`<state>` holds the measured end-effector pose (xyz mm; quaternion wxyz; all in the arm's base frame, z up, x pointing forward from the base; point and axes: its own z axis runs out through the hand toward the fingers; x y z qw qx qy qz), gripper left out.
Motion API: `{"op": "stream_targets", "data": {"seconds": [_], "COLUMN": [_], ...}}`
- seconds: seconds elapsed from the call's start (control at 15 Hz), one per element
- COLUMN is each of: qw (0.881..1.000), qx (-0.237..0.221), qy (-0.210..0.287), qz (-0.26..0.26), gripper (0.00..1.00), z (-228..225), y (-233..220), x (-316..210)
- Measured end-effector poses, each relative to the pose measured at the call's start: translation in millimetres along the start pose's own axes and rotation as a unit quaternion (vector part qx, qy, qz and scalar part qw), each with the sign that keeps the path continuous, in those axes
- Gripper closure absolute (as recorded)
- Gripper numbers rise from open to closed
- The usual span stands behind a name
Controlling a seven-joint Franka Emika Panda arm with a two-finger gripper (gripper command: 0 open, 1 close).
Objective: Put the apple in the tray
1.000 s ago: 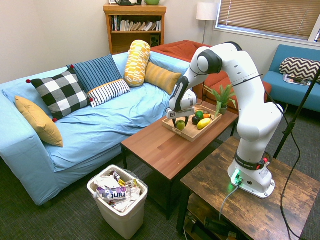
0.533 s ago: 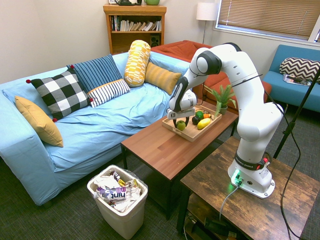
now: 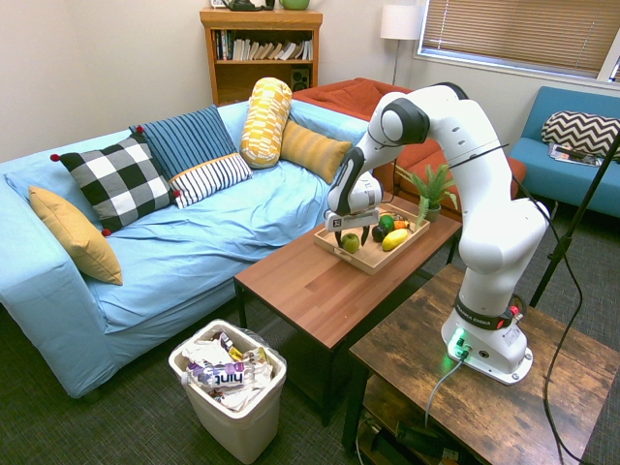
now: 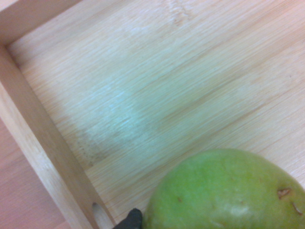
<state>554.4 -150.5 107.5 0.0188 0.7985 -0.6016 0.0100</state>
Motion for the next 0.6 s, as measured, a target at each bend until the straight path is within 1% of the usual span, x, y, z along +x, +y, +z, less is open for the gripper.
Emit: {"op": "stream_targets", "data": {"seconds": [0.13,0.33,0.6], "qw": [1.0,0.999,0.999], "qx": [0.013,0.037,0.05], "qy": [0.001,0.007,0.011], "qz": [-0.001,-0.001,-0.004], "gripper": [0.0,0.0,0.0], "z": [-17,-59,-96], "y": [-1,6,25], "x": [2,3,-7]}}
